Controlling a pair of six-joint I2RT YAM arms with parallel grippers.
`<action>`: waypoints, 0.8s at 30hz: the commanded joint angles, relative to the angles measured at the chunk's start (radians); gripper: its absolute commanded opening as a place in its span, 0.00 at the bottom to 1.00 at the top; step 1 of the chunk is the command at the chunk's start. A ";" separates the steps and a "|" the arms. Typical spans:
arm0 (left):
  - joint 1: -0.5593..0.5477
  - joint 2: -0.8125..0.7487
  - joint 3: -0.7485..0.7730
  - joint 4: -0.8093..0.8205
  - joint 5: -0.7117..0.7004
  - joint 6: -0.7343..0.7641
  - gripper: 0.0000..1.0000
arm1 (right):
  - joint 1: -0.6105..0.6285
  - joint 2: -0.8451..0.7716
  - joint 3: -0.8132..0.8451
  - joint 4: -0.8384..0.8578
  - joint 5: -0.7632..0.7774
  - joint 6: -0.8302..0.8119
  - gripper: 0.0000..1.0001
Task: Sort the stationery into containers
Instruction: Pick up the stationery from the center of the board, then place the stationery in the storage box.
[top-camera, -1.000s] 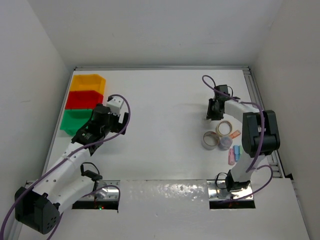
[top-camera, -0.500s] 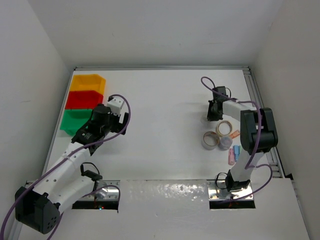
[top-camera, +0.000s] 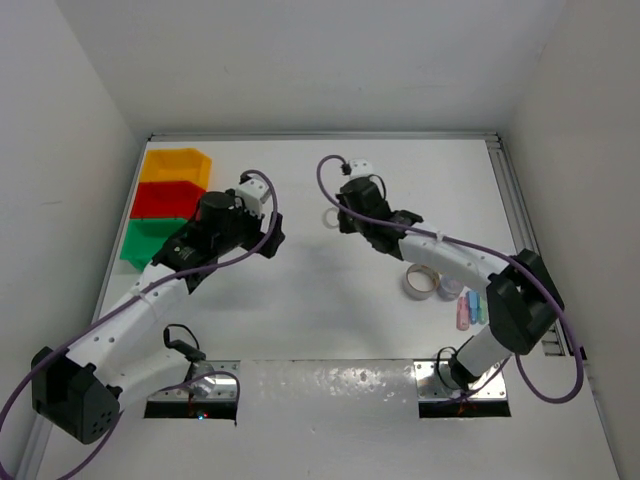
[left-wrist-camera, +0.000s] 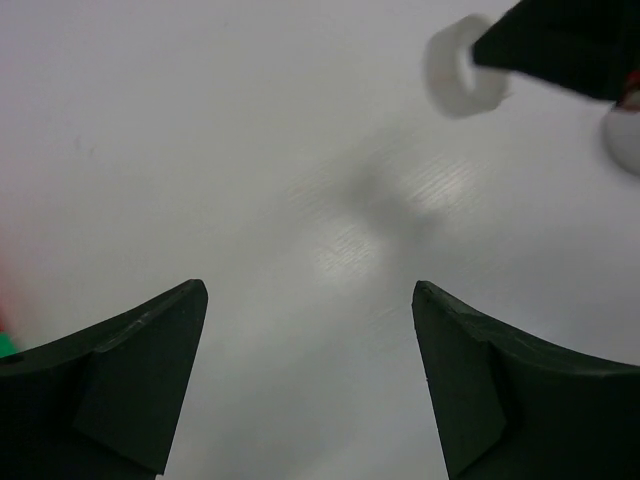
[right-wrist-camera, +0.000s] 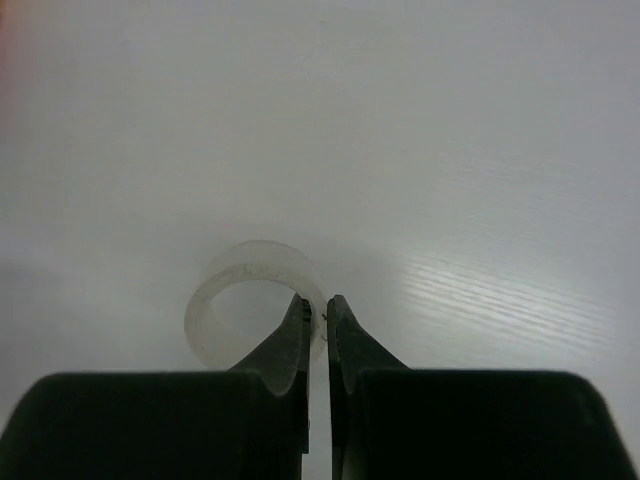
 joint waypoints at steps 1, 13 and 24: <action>-0.022 0.015 0.058 0.072 0.137 -0.079 0.81 | 0.075 0.049 0.081 0.088 0.094 0.042 0.00; -0.097 0.121 0.089 0.159 -0.073 -0.243 0.55 | 0.207 0.130 0.247 0.033 0.217 0.156 0.00; -0.116 0.164 0.127 0.181 -0.268 -0.224 0.46 | 0.233 0.130 0.218 0.060 0.229 0.210 0.00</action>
